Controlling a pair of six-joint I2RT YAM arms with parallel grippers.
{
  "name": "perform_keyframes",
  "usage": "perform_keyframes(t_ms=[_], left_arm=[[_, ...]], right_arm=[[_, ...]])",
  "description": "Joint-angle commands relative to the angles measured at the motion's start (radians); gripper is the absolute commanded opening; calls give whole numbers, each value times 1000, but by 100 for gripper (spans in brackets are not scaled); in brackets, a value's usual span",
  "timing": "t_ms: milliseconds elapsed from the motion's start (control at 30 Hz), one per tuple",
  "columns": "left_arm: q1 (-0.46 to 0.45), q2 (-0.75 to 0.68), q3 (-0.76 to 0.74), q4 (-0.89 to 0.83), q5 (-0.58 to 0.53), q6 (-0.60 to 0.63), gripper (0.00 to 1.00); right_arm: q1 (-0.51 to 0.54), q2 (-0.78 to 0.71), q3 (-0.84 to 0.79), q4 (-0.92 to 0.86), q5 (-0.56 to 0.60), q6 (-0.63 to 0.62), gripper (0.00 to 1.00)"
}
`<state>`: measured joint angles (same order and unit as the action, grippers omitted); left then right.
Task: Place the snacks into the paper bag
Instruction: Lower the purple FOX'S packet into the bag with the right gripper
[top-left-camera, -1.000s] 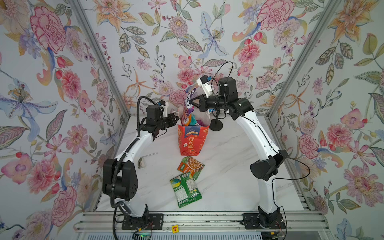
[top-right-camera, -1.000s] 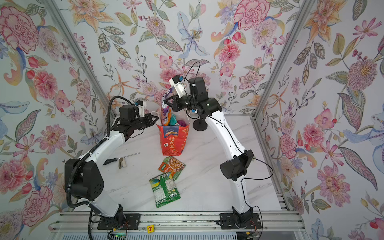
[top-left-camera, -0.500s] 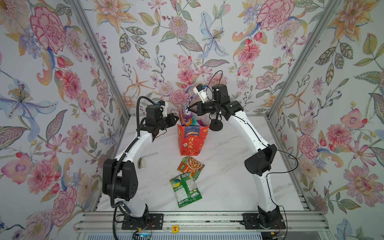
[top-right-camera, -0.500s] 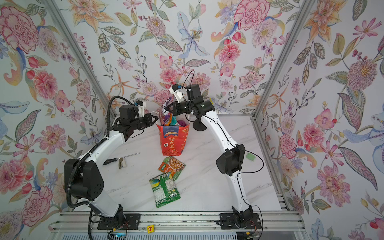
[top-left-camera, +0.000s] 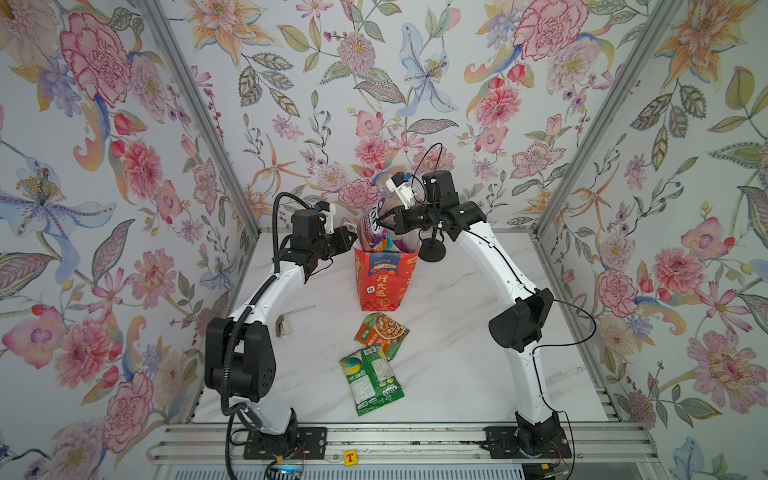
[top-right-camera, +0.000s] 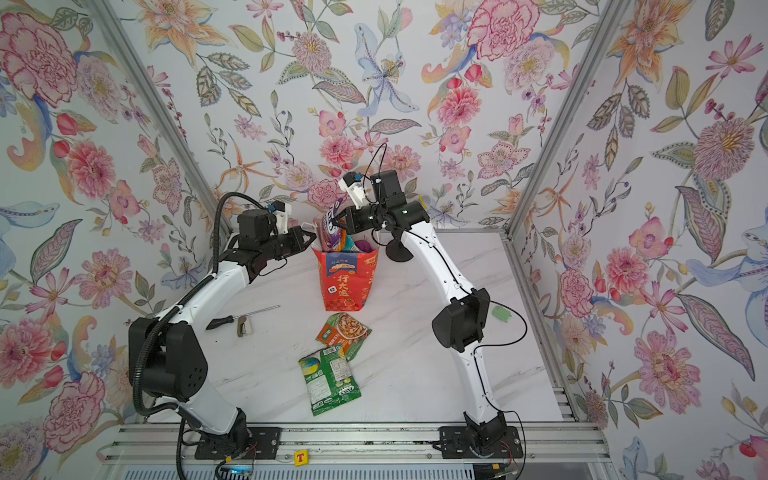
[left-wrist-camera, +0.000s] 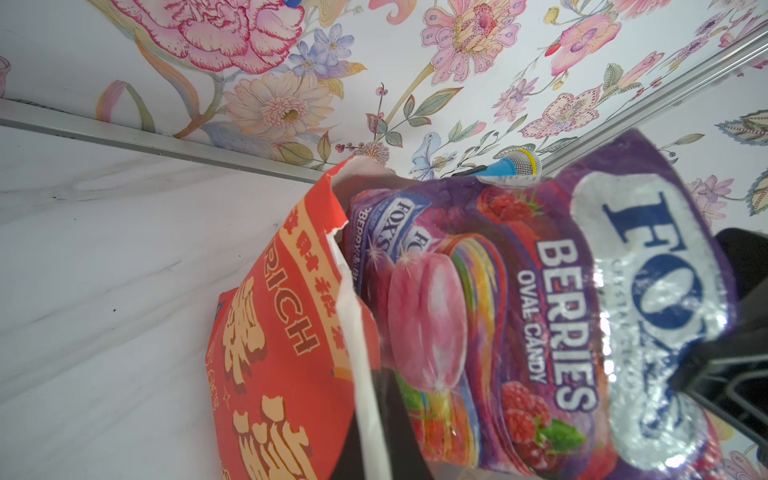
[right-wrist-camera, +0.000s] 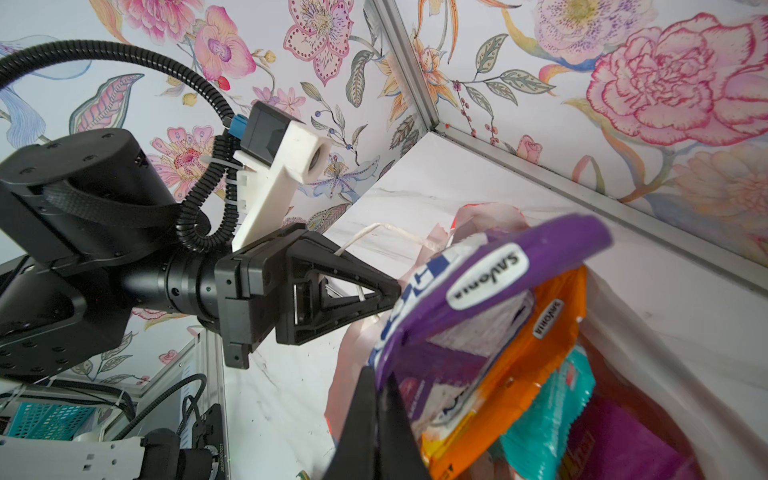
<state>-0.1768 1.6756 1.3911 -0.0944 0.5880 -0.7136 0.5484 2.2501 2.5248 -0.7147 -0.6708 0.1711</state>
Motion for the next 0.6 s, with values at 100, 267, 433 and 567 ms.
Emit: perform_keyframes(t_ms=[100,267,433,567], left_arm=[[11,-17,14,-44,-24,25,0],[11,-20,16,-42,-24,24,0],[11,-20,14,-42,-22,22,0],[12,-19,14,-40,-21,19,0]], right_arm=[[24,-64,28,-36,29,-21,0],[25,-56,28,-52,57,-4,0],[46,-19,29,-70,101,-10,0],[61,38,61,-71,123,9,0]])
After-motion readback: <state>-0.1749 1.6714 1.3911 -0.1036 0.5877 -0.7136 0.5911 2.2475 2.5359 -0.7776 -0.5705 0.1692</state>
